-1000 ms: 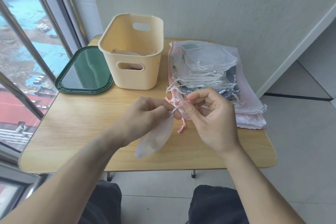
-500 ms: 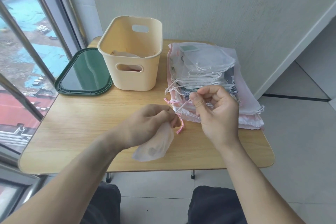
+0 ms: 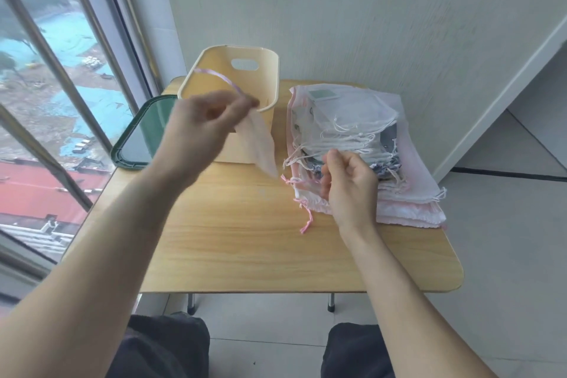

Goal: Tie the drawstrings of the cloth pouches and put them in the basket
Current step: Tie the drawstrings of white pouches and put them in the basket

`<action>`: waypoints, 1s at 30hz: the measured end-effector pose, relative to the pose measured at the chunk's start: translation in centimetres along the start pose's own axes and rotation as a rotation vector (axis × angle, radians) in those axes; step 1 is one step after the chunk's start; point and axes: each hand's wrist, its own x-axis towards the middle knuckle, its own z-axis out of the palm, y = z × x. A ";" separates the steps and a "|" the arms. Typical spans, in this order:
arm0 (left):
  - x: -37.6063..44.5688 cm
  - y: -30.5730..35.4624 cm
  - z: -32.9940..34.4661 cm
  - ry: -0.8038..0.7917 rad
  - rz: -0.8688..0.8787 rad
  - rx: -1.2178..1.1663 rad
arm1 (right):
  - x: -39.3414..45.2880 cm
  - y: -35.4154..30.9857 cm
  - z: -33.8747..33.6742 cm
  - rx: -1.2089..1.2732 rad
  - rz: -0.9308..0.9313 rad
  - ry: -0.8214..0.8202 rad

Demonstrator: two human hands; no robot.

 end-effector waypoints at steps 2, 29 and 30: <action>2.7 1.2 -0.8 0.110 0.028 -0.079 | 0.4 0.2 0.3 0.000 0.020 -0.007; 13.3 -3.0 1.4 -0.503 -0.357 0.935 | 1.3 -0.4 0.9 -0.030 0.096 -0.100; 13.6 -3.5 1.3 -0.613 -0.444 0.971 | 1.4 -0.4 0.8 -0.031 0.092 -0.101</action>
